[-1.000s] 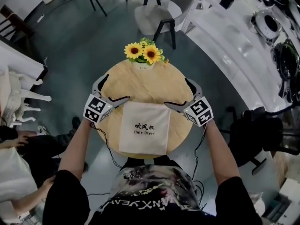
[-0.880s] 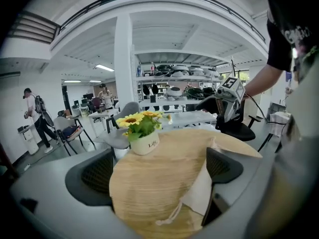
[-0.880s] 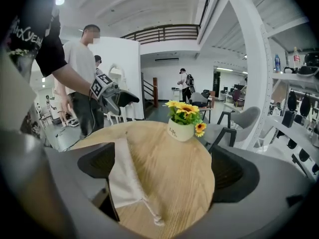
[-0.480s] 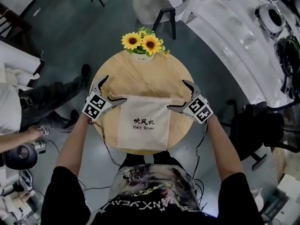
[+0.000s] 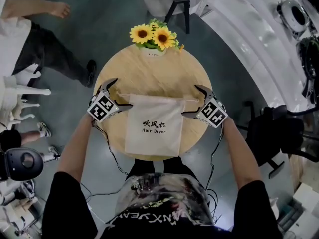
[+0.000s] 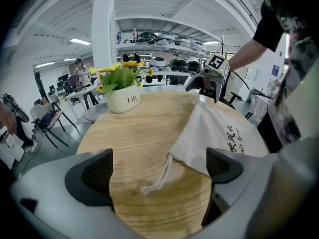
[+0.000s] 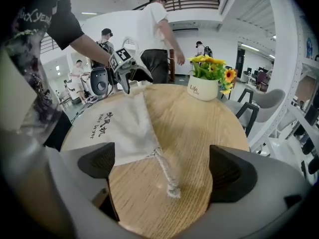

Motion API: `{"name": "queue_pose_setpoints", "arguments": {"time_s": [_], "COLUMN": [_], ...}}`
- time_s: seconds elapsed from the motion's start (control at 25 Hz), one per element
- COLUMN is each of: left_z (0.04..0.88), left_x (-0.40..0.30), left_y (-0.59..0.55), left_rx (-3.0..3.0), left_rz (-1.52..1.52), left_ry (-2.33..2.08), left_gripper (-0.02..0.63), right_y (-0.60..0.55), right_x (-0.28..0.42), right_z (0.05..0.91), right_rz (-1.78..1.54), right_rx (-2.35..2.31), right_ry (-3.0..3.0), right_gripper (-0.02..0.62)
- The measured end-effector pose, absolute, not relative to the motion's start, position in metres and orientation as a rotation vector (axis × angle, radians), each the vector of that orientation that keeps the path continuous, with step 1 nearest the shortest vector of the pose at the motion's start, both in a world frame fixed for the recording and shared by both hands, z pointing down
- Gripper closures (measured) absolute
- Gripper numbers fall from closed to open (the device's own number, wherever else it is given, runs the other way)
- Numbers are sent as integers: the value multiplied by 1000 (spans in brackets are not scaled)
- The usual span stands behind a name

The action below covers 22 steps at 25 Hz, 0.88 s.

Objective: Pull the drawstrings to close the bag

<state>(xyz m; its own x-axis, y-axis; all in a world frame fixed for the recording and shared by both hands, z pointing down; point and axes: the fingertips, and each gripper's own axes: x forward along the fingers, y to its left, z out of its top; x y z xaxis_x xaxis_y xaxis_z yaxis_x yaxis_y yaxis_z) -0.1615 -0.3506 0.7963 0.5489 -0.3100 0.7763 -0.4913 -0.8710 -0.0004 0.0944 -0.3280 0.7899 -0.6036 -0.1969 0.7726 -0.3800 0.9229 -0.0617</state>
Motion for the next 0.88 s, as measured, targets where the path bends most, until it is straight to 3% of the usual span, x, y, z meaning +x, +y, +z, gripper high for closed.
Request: {"name": "queue_pose_setpoints", "arguments": {"time_s": [0.56, 0.88], "left_z": [825, 827], "left_x": [-156, -156], "left_y": [-346, -340], "left_rx": [2568, 2555], "left_rz": [1413, 1507], "left_ry": [-351, -173], "left_gripper": [21, 21], "right_y": [-316, -317], "right_x": [101, 110], "right_z": [818, 824], "right_rz": [270, 178], "right_rx": [223, 143], "right_ry": [-2139, -2107], "right_gripper": [15, 60]}}
